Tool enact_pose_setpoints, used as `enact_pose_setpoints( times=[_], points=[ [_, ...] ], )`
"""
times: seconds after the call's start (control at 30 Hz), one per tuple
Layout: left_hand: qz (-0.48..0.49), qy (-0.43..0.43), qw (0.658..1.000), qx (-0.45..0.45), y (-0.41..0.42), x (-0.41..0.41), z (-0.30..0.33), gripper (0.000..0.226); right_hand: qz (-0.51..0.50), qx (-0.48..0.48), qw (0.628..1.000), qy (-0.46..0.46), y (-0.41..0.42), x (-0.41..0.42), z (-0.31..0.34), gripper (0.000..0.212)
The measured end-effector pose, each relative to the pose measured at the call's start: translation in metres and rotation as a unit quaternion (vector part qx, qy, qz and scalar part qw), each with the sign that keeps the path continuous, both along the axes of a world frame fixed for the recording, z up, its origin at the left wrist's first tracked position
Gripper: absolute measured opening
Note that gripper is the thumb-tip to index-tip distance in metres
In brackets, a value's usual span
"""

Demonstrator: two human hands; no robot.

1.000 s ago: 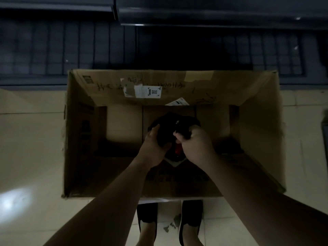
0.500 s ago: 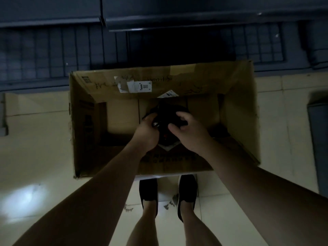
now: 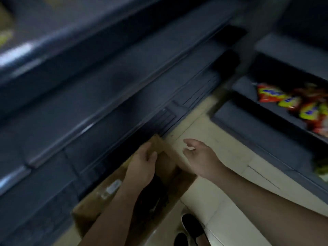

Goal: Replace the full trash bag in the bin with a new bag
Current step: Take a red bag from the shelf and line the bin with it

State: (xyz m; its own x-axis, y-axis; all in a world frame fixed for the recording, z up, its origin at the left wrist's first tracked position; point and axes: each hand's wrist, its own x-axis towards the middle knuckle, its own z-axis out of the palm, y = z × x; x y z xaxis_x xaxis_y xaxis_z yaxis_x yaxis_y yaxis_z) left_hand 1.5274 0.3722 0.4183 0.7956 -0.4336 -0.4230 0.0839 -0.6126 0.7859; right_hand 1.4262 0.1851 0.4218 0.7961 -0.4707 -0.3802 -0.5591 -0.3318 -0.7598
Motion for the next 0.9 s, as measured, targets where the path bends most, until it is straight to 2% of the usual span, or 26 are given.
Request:
enact_pose_setpoints(
  times=[0.1, 0.2, 0.3, 0.43, 0.6, 0.7, 0.8, 0.9],
  points=[
    [-0.118, -0.064, 0.991, -0.011, -0.075, -0.029, 0.087, 0.05, -0.11, -0.049, 0.992, -0.034, -0.059, -0.067, 0.076, 0.043],
    [-0.229, -0.114, 0.966, -0.035, -0.156, -0.084, 0.158, 0.051, -0.217, -0.091, 0.971, -0.053, -0.115, -0.155, 0.143, 0.043],
    [-0.343, -0.167, 0.921, -0.074, -0.243, -0.166, 0.216, 0.05, -0.33, -0.124, 0.933, -0.075, -0.162, -0.261, 0.206, 0.043],
    [-0.479, -0.223, 0.84, -0.119, -0.348, -0.306, 0.276, 0.049, -0.449, -0.192, 0.869, -0.076, -0.203, -0.425, 0.272, 0.043],
    [-0.61, -0.234, 0.734, -0.184, -0.434, -0.502, 0.325, 0.05, -0.569, -0.246, 0.784, -0.035, -0.213, -0.632, 0.319, 0.045],
    [-0.664, -0.218, 0.684, -0.209, -0.471, -0.617, 0.343, 0.053, -0.629, -0.256, 0.734, -0.008, -0.217, -0.744, 0.336, 0.046],
    [-0.697, -0.206, 0.649, -0.224, -0.502, -0.713, 0.353, 0.053, -0.667, -0.273, 0.693, 0.022, -0.228, -0.834, 0.349, 0.045],
    [-0.718, -0.185, 0.632, -0.226, -0.527, -0.786, 0.355, 0.053, -0.692, -0.273, 0.668, 0.036, -0.246, -0.901, 0.355, 0.045]
  ],
)
